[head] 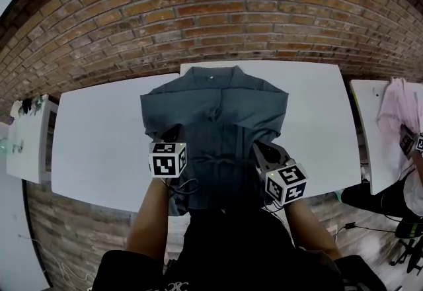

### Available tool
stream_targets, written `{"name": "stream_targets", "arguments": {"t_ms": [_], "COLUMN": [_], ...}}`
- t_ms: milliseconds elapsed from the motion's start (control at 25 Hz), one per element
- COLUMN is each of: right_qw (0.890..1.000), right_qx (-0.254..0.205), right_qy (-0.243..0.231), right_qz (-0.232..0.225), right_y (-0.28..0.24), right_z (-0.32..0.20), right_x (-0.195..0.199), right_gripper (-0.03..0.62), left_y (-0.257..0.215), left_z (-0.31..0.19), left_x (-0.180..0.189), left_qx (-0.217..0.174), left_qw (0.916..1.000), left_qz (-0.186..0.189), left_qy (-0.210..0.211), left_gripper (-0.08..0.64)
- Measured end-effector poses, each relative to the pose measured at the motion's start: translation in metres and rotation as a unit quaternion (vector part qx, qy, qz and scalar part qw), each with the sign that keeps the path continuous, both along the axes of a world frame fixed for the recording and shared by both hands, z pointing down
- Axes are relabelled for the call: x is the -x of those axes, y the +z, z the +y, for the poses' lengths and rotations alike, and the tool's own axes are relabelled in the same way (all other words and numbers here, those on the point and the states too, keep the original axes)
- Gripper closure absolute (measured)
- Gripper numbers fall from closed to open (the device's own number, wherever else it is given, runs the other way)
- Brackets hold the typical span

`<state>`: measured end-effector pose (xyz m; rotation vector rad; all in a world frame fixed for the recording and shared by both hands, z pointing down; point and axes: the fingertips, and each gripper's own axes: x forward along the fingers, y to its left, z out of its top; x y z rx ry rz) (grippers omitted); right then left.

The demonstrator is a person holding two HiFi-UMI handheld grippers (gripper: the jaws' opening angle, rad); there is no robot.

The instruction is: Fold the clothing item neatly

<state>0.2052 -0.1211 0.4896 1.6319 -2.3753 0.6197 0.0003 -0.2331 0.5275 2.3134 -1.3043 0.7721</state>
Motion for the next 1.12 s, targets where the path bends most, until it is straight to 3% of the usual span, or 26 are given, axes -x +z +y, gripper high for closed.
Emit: {"name": "stream_targets", "arguments": {"t_ms": [240,400,560,840,1120], "right_qw": [1.000,0.999,1.000,1.000,0.998], "right_qx": [-0.003,-0.007,-0.012,-0.007,0.016], "right_qy": [-0.029,-0.042,-0.023,0.009,0.046], "right_qz": [-0.011,-0.004,-0.009,0.013,0.029], "right_y": [0.001,-0.001,-0.003,-0.005,0.007], "right_z": [-0.002,0.000,0.009,0.043,0.109], "right_x": [0.006,0.008,0.007,0.025,0.057], "right_gripper": [0.591,0.591,0.591,0.591,0.591], "left_y": [0.017,0.011,0.012,0.003,0.011], "left_z": [0.052,0.074,0.089,0.111,0.157], "left_x": [0.040,0.065,0.083,0.112,0.152], "left_qx": [0.039,0.035,0.029,0.012,0.007], "left_qw": [0.9986,0.9981,0.9984,0.9996,0.9980], "left_qz": [0.024,0.023,0.016,0.024,0.026], "left_qy": [-0.028,-0.045,-0.045,0.000,0.056], "left_gripper": [0.563,0.563,0.563,0.563,0.563]}}
